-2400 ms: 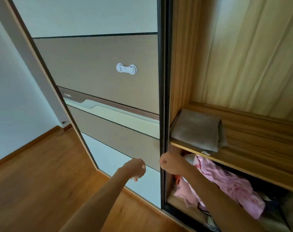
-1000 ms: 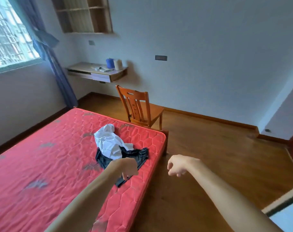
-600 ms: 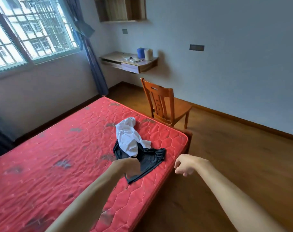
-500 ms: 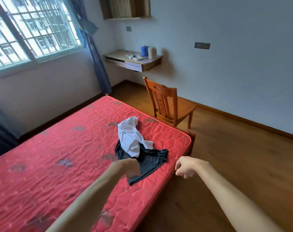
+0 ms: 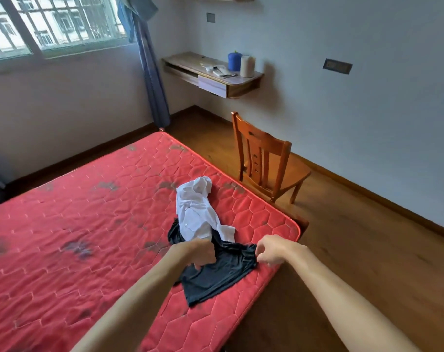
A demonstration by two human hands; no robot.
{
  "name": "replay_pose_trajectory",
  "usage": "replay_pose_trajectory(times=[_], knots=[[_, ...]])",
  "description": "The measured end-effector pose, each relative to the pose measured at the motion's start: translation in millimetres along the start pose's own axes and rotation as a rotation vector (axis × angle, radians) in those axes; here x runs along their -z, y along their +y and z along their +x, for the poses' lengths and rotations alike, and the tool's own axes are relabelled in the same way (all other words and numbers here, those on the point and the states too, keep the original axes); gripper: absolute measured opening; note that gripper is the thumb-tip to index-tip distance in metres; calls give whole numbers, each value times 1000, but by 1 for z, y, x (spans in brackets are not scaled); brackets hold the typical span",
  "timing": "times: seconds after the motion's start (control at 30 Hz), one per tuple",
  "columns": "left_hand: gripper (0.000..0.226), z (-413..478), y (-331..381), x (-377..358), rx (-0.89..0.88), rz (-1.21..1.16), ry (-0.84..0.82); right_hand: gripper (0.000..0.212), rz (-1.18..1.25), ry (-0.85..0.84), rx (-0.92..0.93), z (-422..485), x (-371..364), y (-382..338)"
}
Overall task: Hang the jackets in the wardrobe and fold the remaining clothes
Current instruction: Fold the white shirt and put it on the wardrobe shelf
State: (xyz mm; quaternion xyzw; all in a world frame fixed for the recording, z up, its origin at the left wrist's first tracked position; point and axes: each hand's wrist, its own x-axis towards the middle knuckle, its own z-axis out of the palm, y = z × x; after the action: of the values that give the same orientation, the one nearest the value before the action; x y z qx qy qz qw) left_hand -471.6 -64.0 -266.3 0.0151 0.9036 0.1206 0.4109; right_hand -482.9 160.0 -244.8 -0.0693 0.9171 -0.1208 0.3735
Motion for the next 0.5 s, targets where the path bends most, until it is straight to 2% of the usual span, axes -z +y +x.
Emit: replay_pose_trajectory(times=[0.13, 0.27, 0.33, 0.5], knots=[[29, 42, -35, 22, 32, -100, 21, 32, -33, -14, 55, 52, 17, -32], [26, 76, -74, 29, 74, -133, 70, 34, -77, -64, 75, 109, 19, -58], [17, 91, -92, 32, 89, -186, 67, 35, -93, -93, 90, 143, 14, -68], [10, 126, -125, 29, 132, -597, 117, 36, -54, -50, 72, 211, -1, -88]])
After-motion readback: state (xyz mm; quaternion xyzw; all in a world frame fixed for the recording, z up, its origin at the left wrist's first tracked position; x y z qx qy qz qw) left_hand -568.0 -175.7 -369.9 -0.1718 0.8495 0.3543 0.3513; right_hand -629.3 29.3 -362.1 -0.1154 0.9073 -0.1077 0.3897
